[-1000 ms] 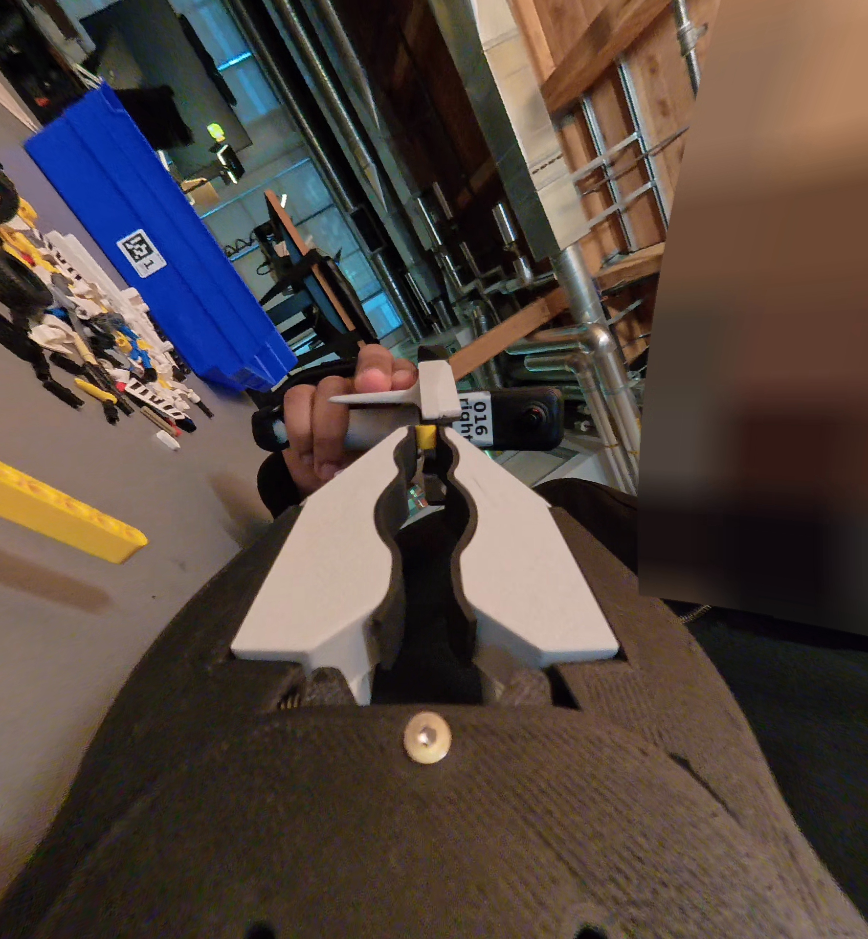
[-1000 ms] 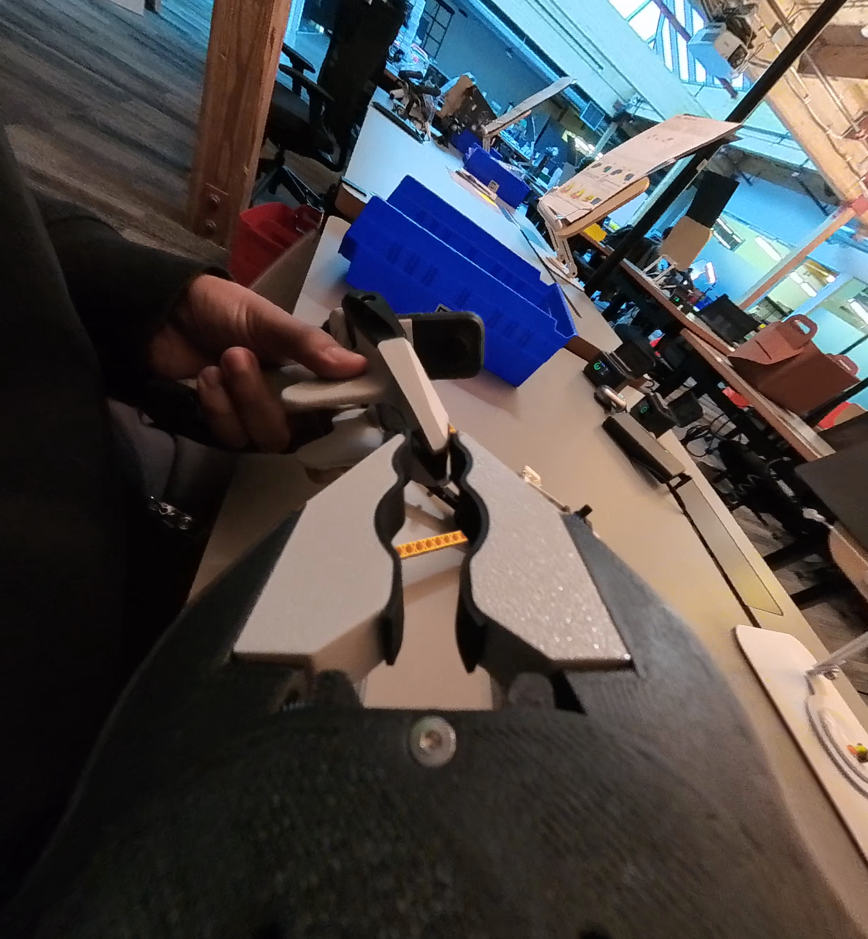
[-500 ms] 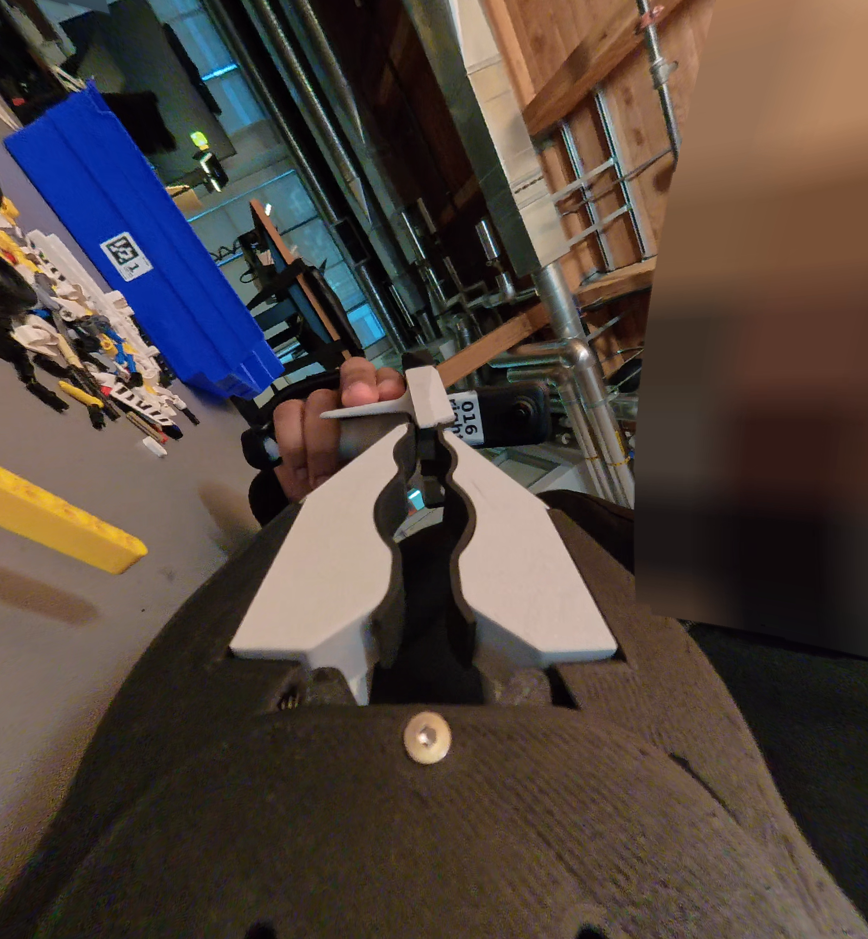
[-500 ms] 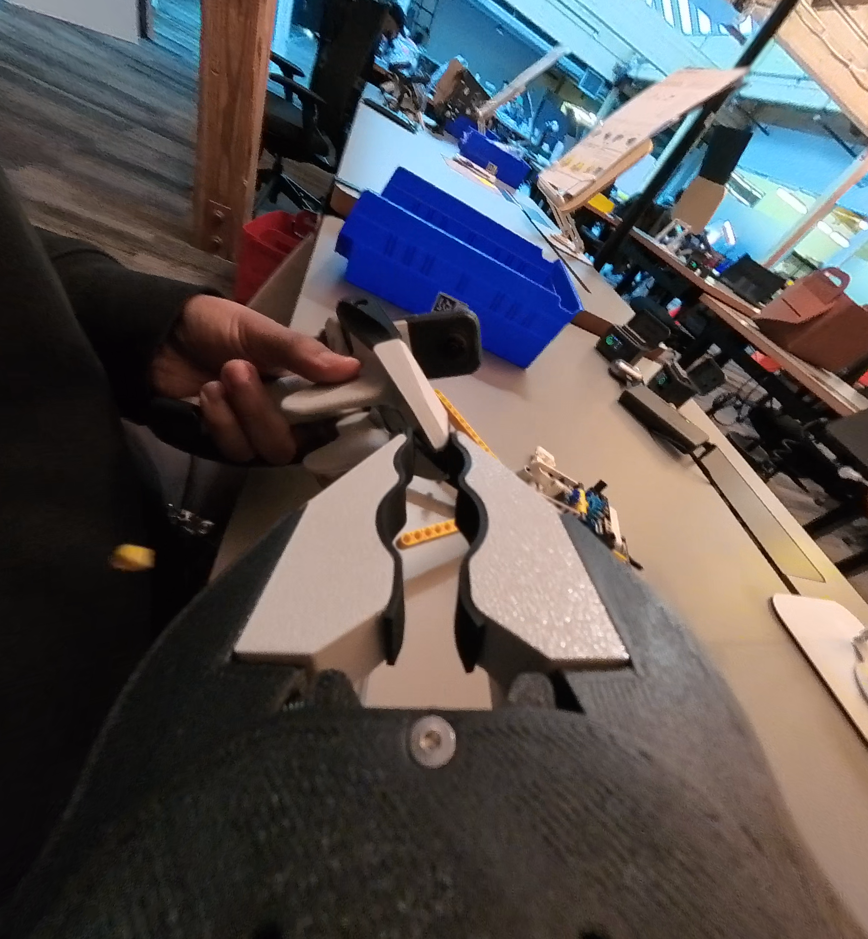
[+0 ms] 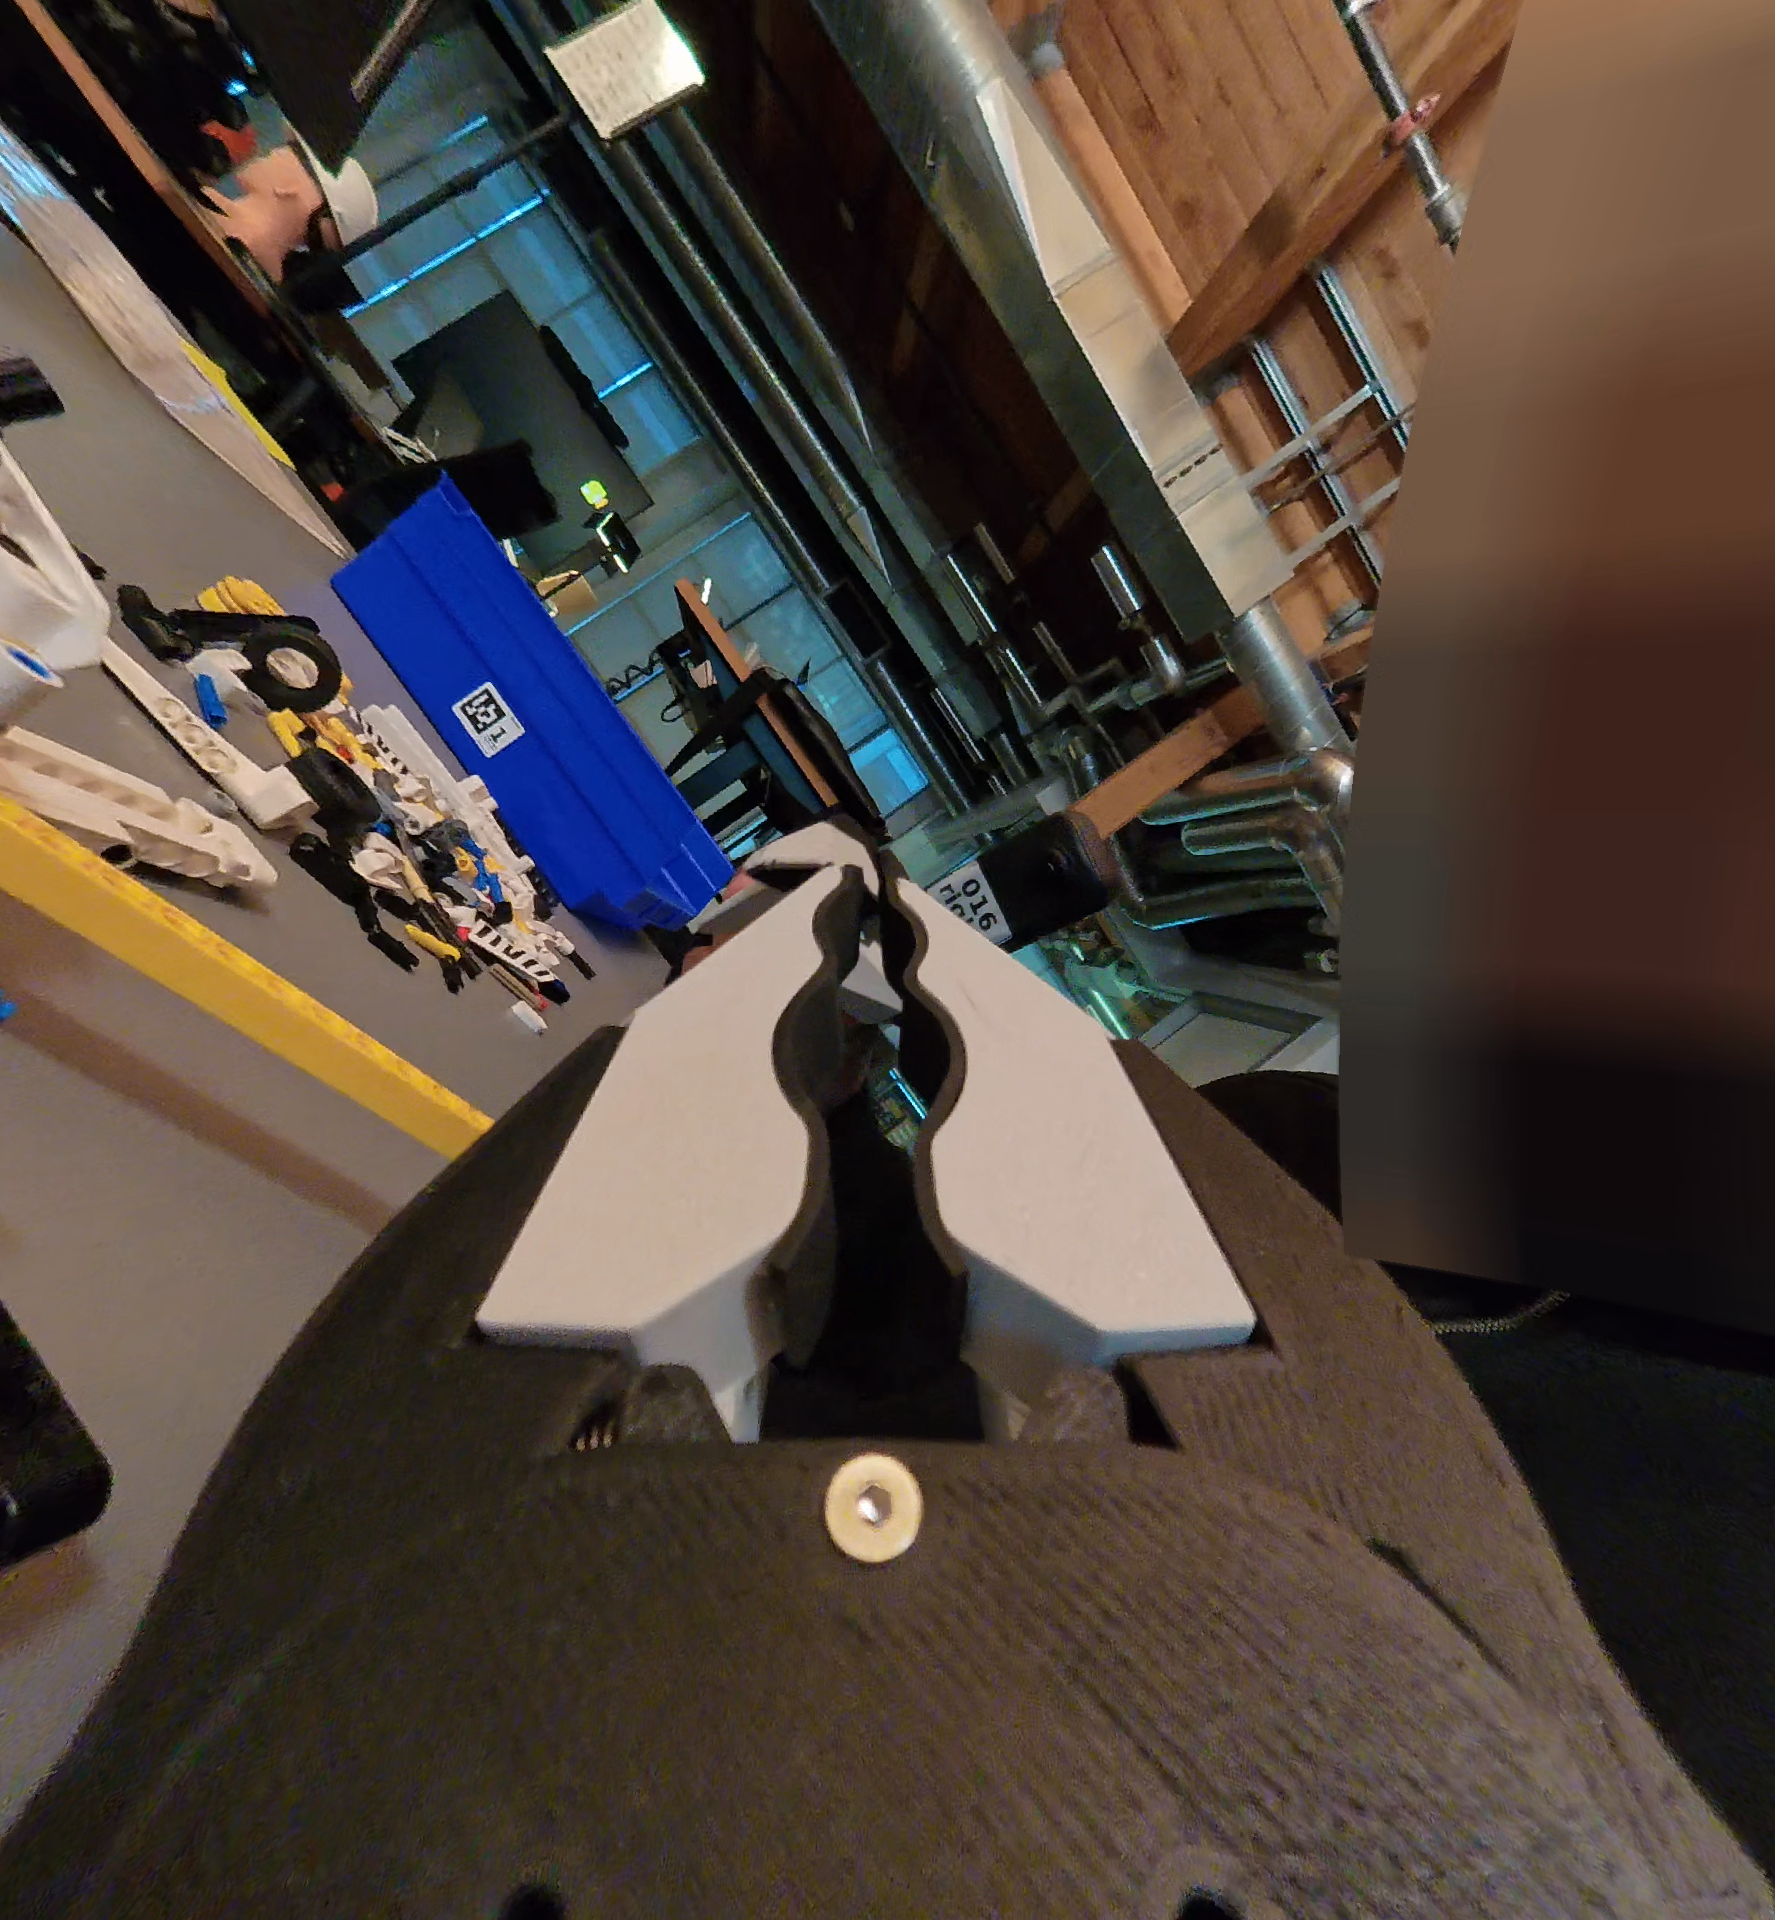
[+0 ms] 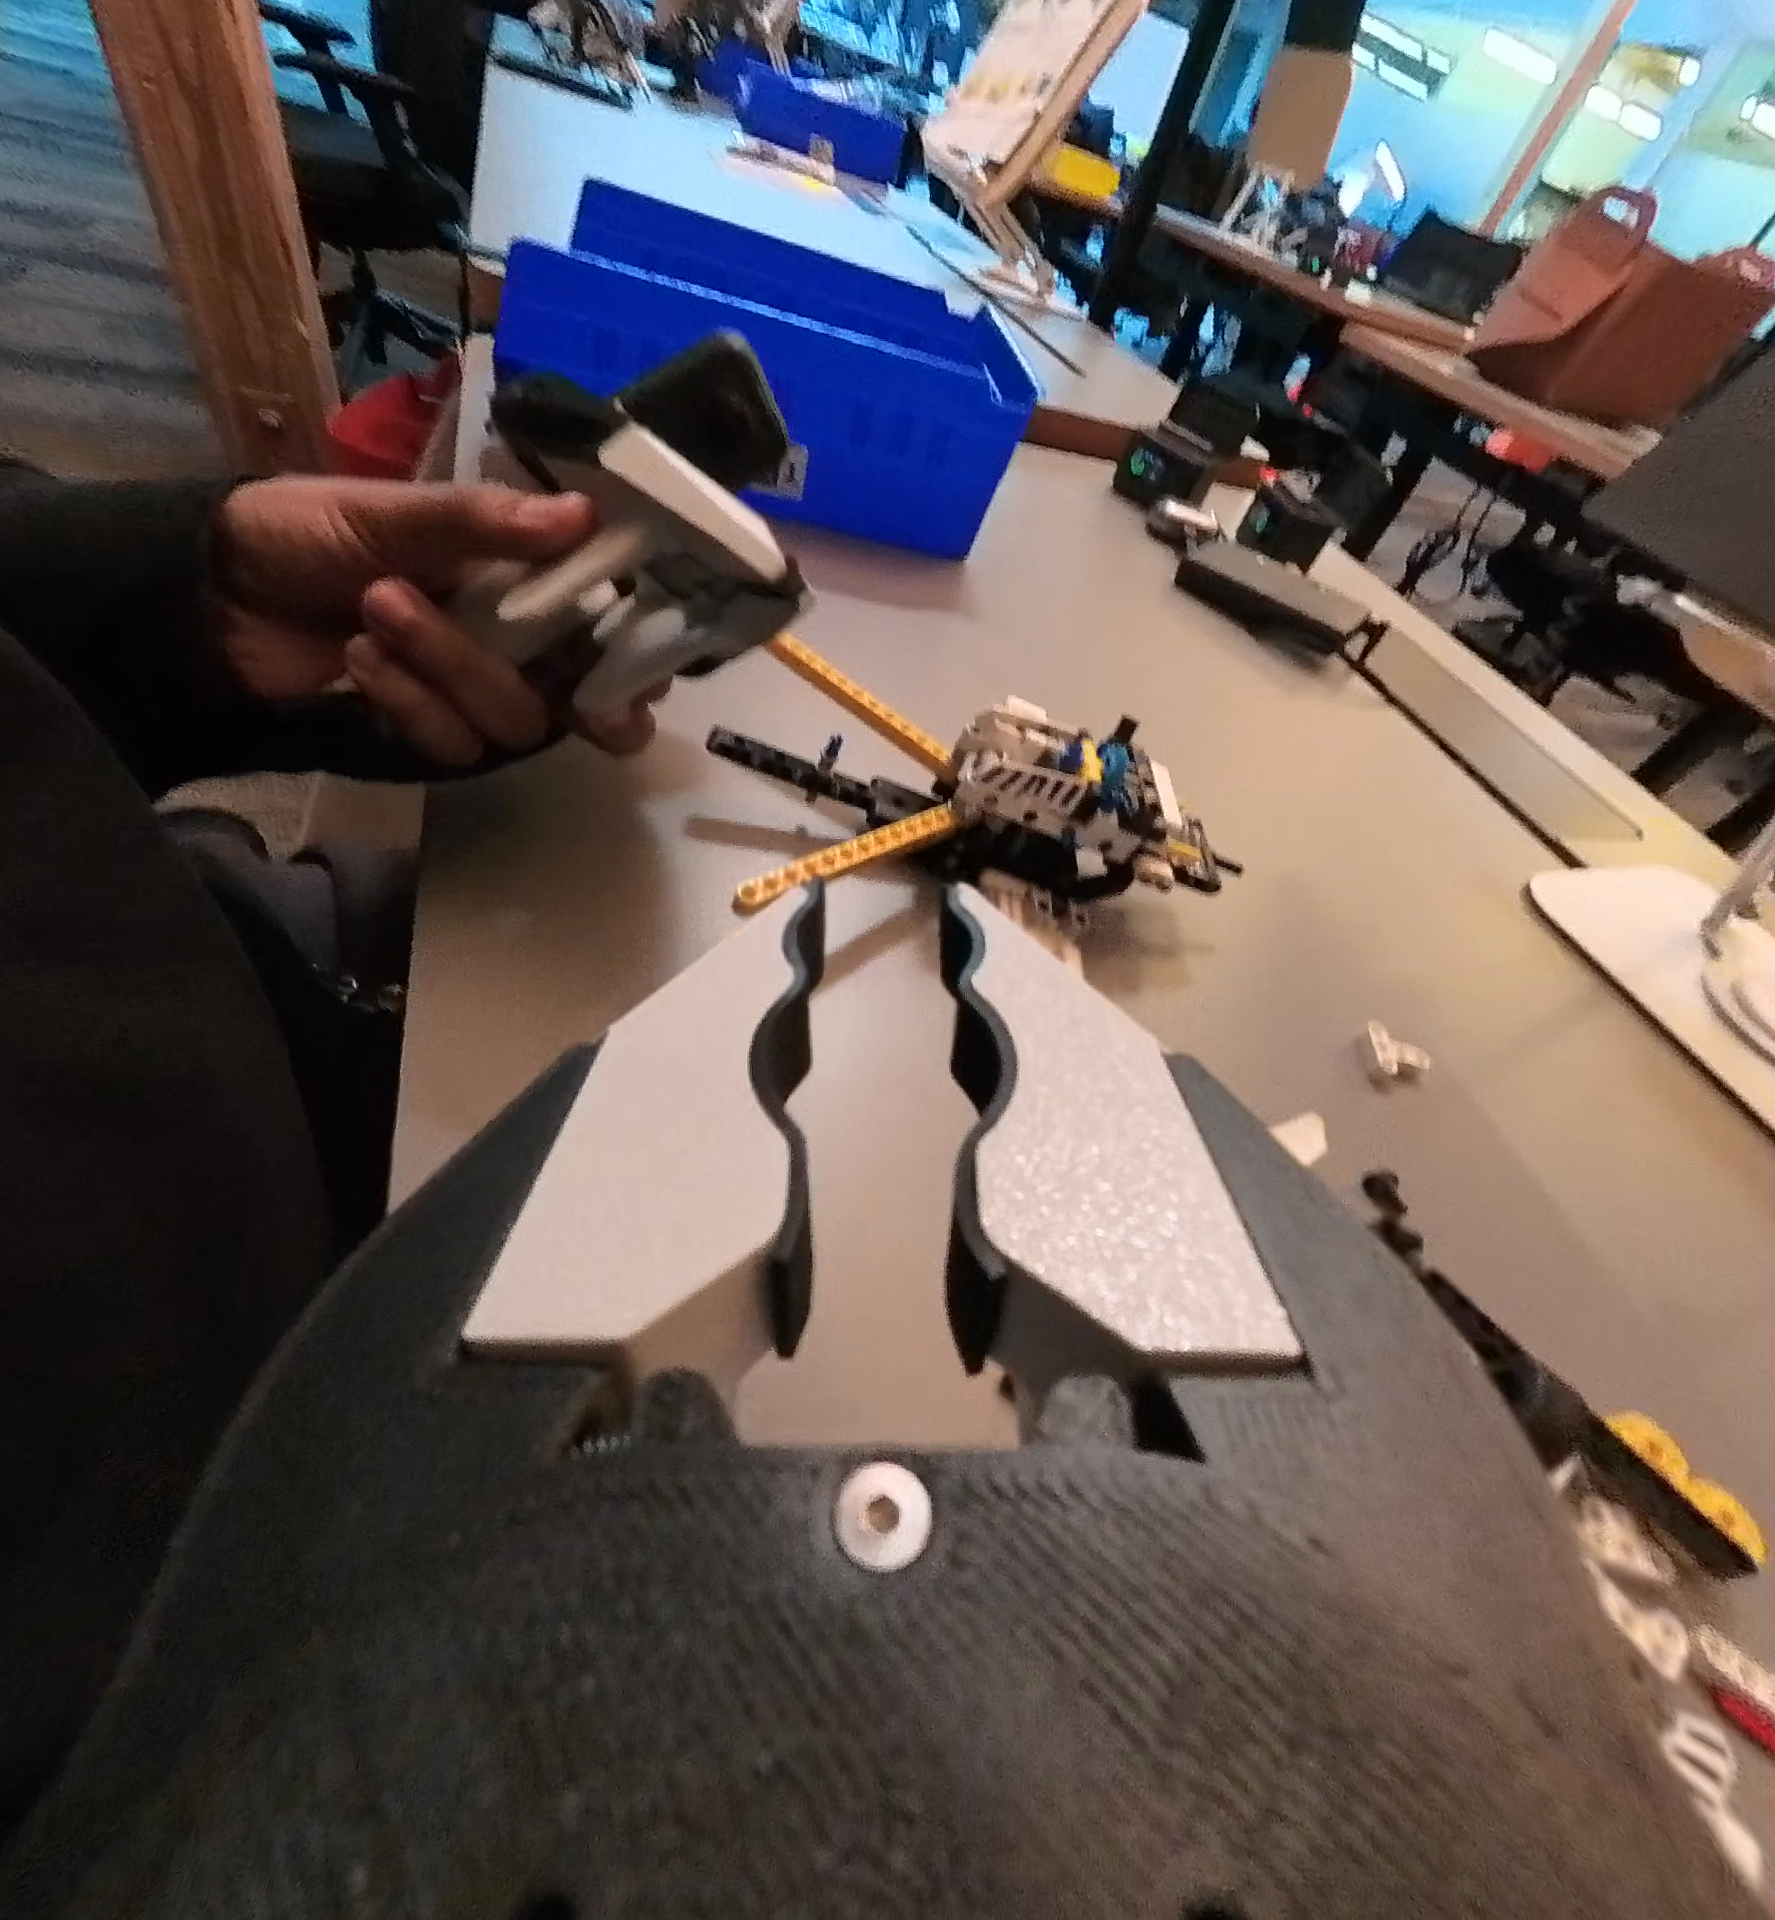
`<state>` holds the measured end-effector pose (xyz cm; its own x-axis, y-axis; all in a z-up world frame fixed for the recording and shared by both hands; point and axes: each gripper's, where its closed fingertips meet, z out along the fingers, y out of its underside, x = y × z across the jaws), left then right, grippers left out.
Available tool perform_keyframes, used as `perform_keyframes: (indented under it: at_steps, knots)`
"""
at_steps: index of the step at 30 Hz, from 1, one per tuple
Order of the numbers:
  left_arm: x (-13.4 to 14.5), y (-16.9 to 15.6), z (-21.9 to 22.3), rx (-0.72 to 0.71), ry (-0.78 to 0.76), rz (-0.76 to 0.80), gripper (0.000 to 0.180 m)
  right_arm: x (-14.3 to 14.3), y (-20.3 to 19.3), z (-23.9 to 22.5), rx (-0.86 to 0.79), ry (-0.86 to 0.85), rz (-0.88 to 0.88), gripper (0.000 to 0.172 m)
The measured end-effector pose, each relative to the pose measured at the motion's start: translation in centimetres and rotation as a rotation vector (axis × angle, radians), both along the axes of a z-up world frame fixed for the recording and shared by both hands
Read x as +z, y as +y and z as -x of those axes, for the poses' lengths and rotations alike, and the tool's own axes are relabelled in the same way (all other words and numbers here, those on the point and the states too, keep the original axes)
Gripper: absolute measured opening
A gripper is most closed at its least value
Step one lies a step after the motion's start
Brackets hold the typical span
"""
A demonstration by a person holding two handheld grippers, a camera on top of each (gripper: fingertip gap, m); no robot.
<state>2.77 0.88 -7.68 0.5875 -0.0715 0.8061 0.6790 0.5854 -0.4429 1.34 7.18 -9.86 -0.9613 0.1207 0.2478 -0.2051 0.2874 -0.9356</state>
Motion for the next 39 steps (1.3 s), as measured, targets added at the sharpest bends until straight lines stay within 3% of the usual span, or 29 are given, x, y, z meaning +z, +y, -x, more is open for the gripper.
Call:
perform_keyframes:
  at_steps: [9, 14, 17, 24, 29, 31, 39]
  knots:
    - [-0.7, 1.5, -1.6, -0.031, 0.069, 0.147, 0.003, -3.8, 5.0, -1.7, -0.041, -0.046, -0.298, 0.021]
    - [-0.6, 1.7, -2.3, -0.044, 0.084, 0.153, 0.002, -7.7, 9.8, -7.3, 0.060, -0.187, -0.581, 0.020]
    - [-0.7, 1.8, -2.6, -0.041, 0.090, 0.152, 0.002, -10.4, 12.2, -9.7, 0.026, -0.280, -0.700, 0.023]
    - [0.0, 2.8, -3.5, -0.072, 0.111, 0.145, 0.002, -14.8, 11.6, -10.8, -0.085, -0.312, -0.646, 0.021]
    - [0.1, 2.9, -3.9, -0.069, 0.116, 0.143, 0.002, -16.4, 10.3, -9.8, -0.143, -0.158, -0.712, 0.002]
    - [0.2, 2.8, -4.0, -0.073, 0.114, 0.126, 0.002, -17.2, 9.5, -10.2, -0.150, -0.159, -0.732, 0.010]
    - [0.2, 2.2, -4.4, -0.049, 0.125, 0.123, 0.002, -16.1, 8.4, -10.7, -0.138, -0.198, -0.673, 0.019]
